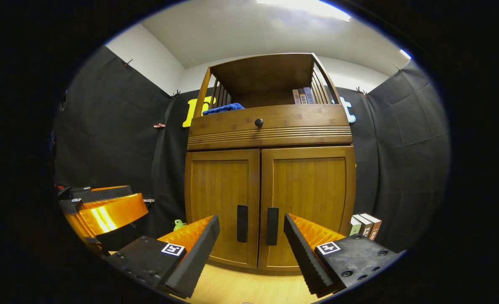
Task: Open the right door of the double-door shoe cabinet with the right hand, and open the left door with the left hand.
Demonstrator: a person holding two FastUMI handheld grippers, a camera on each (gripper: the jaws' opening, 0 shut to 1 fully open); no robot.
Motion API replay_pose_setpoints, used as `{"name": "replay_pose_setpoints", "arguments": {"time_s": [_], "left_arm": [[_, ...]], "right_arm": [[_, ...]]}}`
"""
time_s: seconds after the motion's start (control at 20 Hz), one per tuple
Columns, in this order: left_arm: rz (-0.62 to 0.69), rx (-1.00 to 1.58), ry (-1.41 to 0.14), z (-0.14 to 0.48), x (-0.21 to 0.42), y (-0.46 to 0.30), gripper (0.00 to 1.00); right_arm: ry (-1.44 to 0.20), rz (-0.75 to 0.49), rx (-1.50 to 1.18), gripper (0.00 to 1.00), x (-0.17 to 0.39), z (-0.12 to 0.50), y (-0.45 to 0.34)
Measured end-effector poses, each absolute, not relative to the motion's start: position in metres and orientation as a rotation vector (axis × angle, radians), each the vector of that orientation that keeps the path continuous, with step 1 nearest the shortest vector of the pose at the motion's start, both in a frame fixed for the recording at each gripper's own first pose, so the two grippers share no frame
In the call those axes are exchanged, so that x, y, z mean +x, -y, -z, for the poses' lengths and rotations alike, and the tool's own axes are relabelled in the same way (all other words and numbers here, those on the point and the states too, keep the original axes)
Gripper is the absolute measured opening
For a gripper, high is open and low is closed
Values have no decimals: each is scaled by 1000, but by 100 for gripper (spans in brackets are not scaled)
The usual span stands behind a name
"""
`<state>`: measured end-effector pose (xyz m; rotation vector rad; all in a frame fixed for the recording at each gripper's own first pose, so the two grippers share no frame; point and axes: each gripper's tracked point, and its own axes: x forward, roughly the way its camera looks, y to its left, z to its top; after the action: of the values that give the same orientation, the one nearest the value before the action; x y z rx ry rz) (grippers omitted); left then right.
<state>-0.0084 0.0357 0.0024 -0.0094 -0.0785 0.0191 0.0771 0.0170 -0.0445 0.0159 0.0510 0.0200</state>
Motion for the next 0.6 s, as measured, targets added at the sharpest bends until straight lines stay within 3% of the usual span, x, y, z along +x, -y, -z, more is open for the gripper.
{"name": "replay_pose_setpoints", "arguments": {"time_s": [0.6], "left_arm": [[3,15,46,21,6,-57,95]], "right_arm": [[-58,90,32,96,171,101,7]]}}
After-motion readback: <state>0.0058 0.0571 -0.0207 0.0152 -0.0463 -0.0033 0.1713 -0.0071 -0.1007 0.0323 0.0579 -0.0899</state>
